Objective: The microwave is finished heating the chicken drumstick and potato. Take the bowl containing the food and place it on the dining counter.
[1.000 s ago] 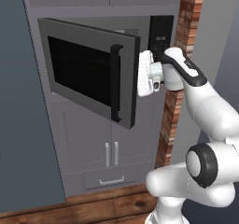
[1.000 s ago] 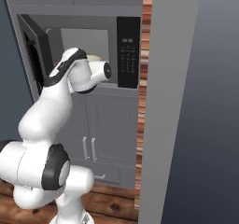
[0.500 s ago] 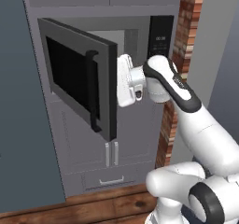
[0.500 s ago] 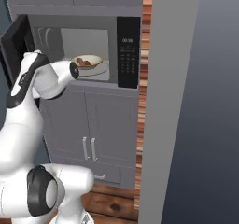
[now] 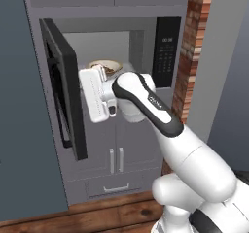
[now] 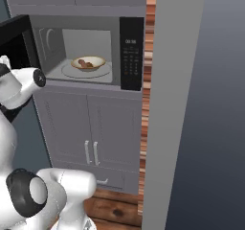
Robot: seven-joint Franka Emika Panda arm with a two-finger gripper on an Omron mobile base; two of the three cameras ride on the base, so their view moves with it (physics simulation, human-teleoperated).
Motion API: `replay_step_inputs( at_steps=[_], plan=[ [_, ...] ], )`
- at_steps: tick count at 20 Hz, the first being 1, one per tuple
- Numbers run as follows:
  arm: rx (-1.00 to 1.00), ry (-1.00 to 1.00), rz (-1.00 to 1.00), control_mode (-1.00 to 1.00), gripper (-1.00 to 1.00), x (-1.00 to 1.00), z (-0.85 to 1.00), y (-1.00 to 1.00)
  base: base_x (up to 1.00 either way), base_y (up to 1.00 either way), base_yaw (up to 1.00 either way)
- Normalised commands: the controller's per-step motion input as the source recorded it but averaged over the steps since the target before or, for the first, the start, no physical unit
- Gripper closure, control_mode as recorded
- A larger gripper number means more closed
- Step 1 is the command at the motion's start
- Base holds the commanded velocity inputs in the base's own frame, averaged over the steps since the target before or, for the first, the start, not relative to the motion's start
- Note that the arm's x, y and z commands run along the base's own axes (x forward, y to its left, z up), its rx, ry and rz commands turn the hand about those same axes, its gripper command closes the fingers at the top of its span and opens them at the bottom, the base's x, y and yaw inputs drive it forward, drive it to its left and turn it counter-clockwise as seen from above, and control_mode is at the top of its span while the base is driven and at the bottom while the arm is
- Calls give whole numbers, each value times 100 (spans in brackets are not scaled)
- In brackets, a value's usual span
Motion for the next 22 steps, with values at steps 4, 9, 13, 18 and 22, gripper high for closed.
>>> replay_step_inputs(
  at_steps=[4, 9, 13, 18, 22],
  plan=[
    [-5, 6, 0, -100, -100, 3, 0, 7, 0, 0, 0],
    [-3, -7, 1, -100, -100, 0, 35, -79, 0, 0, 0],
    [-13, -34, 8, -100, -100, -17, 58, -100, 0, 0, 0],
    [-28, -43, 10, -100, -100, -48, 33, -100, 0, 0, 0],
    [-49, -32, 9, -100, -100, -55, -3, -100, 0, 0, 0]
  ],
)
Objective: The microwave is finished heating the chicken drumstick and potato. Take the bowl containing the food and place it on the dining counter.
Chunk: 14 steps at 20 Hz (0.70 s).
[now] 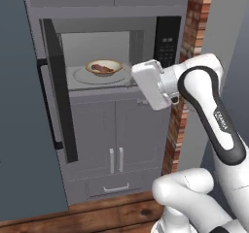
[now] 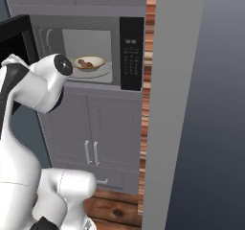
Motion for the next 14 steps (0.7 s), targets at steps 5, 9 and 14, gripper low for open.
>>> replay_step_inputs(
  at_steps=[5, 9, 14],
  plan=[
    [-60, -20, 1, -100, -100, -63, -43, -98, 0, 0, 0],
    [-65, -17, 0, -100, -100, -62, -43, -93, 0, 0, 0],
    [-45, -3, -14, -100, -100, -26, -28, -94, 0, 0, 0]
  ],
)
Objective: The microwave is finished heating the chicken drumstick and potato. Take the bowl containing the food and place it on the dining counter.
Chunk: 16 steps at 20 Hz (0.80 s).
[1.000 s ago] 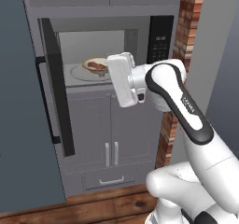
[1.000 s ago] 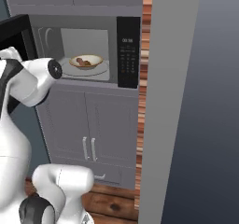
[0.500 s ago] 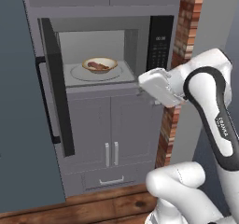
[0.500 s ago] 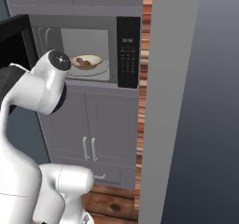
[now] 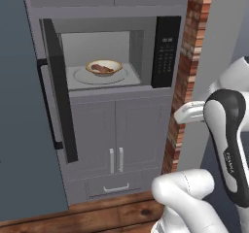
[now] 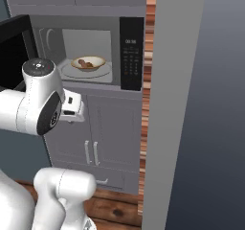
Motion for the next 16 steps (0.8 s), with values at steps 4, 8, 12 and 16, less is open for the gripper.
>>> replay_step_inputs(
  at_steps=[4, 8, 12, 16],
  plan=[
    [-4, 3, -14, -100, -100, 1, -2, -24, 0, 0, 0],
    [0, 1, 0, -100, -100, 0, 0, 0, 0, 0, 0],
    [0, 0, 0, -100, -100, 0, 0, 0, 0, 0, 0],
    [0, 0, 0, -100, -100, 0, 0, 0, 0, 0, 0]
  ],
)
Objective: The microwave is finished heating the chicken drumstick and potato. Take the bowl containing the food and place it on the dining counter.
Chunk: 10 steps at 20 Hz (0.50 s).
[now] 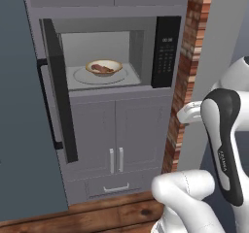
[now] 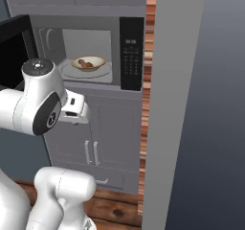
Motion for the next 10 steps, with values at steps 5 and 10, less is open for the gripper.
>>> replay_step_inputs(
  at_steps=[5, 10],
  plan=[
    [0, 0, 0, -100, -100, 0, 0, 0, 0, 0, 0],
    [0, 0, 0, -100, -100, 0, 0, 12, 0, 0, 0]
  ],
)
